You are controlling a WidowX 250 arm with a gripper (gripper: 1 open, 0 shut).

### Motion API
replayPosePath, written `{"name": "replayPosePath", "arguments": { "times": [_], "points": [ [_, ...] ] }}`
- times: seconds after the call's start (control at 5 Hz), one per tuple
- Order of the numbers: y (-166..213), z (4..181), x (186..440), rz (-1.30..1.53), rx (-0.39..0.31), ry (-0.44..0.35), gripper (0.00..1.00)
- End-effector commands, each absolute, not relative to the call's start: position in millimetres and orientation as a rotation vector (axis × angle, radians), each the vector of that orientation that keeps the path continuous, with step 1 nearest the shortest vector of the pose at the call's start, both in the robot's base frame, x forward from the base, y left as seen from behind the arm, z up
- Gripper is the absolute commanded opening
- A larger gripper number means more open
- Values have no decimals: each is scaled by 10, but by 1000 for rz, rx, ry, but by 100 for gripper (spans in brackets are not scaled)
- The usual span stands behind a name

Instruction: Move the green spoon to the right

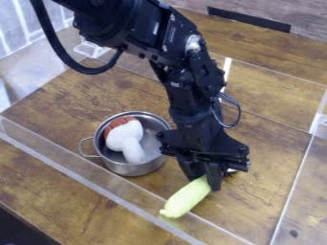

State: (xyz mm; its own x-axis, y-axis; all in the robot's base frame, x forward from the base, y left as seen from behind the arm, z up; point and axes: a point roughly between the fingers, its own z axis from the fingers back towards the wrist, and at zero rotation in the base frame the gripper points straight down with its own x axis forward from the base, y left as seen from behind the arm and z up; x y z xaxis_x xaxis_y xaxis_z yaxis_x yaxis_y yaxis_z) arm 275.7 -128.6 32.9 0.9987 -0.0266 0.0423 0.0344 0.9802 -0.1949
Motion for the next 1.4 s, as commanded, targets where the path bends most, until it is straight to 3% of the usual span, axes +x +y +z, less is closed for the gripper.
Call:
{"name": "replayPosePath", "arguments": {
  "times": [0.0, 0.2, 0.6, 0.8, 1.0, 1.2],
  "points": [
    [-1447, 187, 2242, -94, -119, 210, 100],
    [-1516, 379, 2347, -77, -128, 185, 100],
    [-1511, 455, 2414, -44, -124, 173, 100],
    [-1485, 475, 2434, -39, -119, 171, 0],
    [-1462, 564, 2481, -10, -118, 170, 100],
    [-1435, 642, 2531, 15, -112, 164, 100]
  ]
}}
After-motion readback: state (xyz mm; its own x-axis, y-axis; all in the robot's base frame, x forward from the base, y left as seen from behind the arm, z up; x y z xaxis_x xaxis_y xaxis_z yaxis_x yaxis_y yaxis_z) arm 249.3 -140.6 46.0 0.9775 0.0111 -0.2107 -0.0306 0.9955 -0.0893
